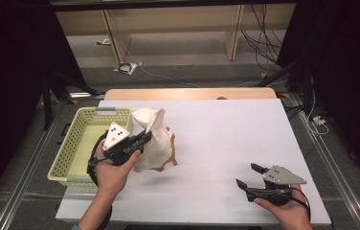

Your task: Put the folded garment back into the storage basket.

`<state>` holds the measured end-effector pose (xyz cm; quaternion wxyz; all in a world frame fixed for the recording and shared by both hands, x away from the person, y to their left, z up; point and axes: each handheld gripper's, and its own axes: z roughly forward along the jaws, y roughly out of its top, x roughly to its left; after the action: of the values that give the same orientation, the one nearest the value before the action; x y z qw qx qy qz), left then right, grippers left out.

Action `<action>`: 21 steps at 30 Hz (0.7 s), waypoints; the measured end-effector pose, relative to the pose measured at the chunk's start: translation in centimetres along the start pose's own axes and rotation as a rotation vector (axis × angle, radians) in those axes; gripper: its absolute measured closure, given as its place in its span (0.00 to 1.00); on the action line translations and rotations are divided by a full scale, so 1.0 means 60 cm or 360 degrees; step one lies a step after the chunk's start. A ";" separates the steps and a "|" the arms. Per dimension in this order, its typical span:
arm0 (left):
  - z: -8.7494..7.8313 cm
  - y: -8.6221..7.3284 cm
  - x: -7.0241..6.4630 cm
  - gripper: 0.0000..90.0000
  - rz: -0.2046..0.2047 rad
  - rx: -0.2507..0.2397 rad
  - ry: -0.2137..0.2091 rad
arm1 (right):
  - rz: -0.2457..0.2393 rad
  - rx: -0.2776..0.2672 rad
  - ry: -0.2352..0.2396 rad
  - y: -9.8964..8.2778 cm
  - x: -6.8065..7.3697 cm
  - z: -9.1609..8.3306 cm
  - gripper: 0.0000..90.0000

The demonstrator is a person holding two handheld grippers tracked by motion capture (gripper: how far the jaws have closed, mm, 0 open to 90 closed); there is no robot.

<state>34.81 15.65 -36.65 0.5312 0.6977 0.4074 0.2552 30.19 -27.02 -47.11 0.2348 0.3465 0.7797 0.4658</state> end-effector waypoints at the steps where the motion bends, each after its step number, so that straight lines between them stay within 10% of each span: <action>1: -0.001 0.001 0.001 0.93 -0.0003 -0.0005 0.0005 | 0.0002 0.0001 0.0000 0.000 0.000 0.000 0.27; 21: -0.011 0.007 0.014 0.93 -0.0015 -0.0034 0.0030 | 0.0003 -0.0001 -0.0004 0.000 0.000 0.000 0.27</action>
<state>34.85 16.68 -36.10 0.5359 0.6876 0.4130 0.2635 30.17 -27.04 -47.10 0.2355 0.3476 0.7789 0.4658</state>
